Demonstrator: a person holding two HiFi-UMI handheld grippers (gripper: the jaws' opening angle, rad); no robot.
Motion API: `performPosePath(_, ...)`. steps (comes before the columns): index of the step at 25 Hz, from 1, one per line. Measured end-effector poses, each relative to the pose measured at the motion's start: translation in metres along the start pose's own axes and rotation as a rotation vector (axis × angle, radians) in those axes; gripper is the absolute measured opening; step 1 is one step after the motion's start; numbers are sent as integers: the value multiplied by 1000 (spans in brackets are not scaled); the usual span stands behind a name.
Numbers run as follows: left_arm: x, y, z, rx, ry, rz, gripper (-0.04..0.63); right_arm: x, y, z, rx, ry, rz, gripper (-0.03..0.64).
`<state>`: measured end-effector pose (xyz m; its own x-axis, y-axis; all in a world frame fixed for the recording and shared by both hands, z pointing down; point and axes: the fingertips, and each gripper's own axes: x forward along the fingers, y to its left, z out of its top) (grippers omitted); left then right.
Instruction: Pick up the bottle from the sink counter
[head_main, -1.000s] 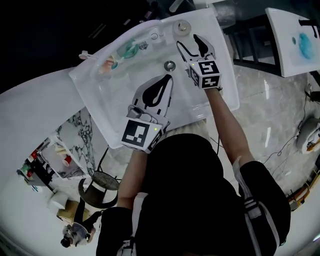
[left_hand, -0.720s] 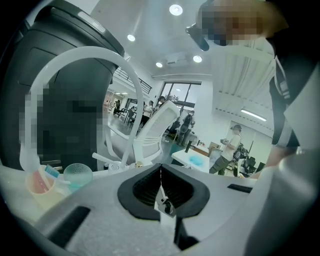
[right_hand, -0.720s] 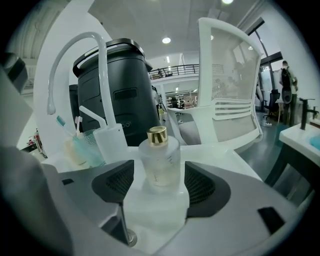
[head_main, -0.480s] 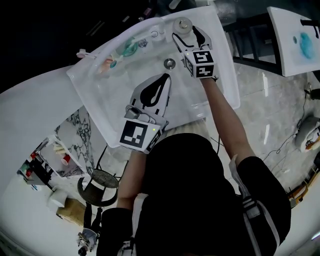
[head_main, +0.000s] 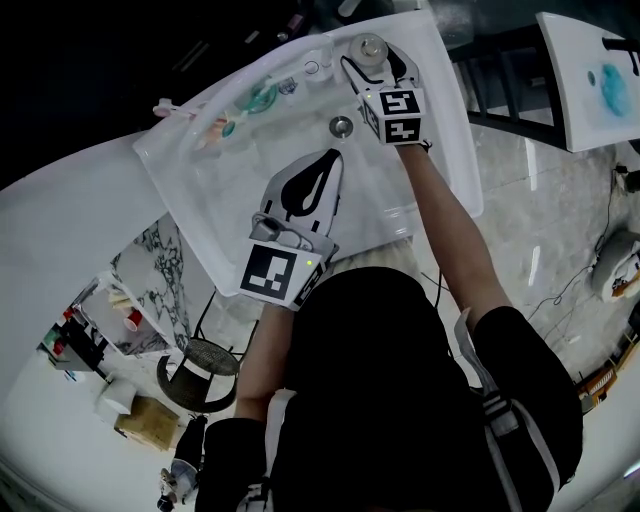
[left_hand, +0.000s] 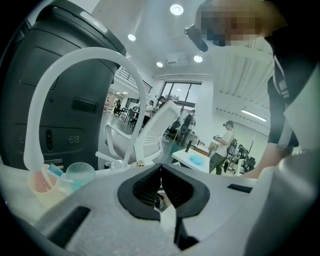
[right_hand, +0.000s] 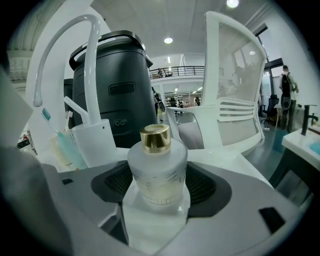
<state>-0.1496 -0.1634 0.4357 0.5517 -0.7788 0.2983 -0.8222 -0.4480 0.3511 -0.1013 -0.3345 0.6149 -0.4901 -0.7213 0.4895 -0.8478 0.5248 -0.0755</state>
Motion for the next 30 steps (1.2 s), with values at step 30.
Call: performPosePath(30, -19, -17, 0, 6, -30, 97, 19, -32, 12, 0, -57, -5, 104, 325)
